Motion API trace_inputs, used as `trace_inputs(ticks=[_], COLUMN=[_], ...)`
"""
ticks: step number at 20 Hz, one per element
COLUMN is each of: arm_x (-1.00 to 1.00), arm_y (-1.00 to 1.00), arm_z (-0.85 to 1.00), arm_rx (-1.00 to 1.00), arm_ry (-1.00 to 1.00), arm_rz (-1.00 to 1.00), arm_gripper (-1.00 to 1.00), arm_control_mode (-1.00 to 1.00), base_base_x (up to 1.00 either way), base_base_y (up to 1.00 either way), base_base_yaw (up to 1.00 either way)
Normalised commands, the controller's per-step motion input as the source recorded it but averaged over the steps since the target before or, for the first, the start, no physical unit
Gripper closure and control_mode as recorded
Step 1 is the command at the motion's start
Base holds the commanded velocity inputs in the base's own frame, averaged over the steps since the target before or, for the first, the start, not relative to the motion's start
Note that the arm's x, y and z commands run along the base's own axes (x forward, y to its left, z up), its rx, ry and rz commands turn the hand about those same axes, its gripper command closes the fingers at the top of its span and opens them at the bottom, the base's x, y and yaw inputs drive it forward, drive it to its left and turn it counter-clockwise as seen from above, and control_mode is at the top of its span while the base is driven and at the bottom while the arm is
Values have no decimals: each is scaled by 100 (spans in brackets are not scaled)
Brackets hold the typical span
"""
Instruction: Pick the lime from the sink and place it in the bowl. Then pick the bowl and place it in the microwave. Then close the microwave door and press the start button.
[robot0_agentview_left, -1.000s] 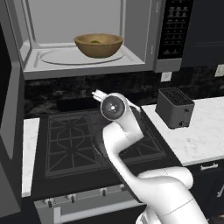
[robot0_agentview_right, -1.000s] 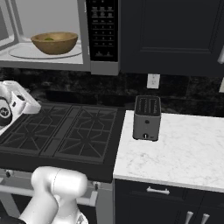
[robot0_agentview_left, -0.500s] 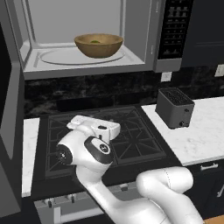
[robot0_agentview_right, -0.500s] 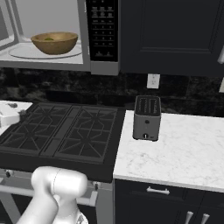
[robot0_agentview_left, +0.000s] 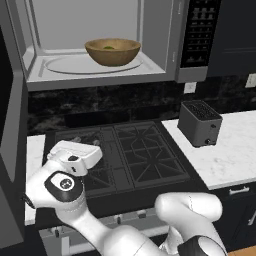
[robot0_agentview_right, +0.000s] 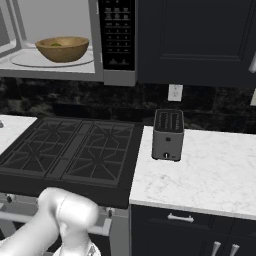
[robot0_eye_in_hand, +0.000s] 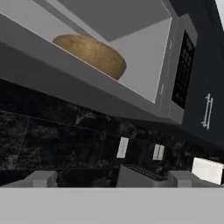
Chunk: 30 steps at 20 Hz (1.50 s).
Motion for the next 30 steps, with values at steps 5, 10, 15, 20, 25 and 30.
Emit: trace_inputs(ticks=[5, 10, 15, 20, 25, 30], arm_x=[-8, -34, -47, -44, -15, -8], arm_y=[100, 82, 61, 35, 22, 13], arm_z=[11, 47, 57, 37, 11, 11], arm_rx=[-28, -28, -27, -21, -14, -9], arm_ry=[-23, -22, -27, -24, -19, -14], arm_rz=[-14, -19, -21, -15, -6, -1], arm_gripper=[-100, -100, -100, -100, -100, -100], arm_control_mode=[-100, -100, -100, -100, -100, -100], base_base_x=[0, 0, 0, 0, 0, 0], base_base_y=[0, 0, 0, 0, 0, 0], base_base_yaw=[0, 0, 0, 0, 0, 0])
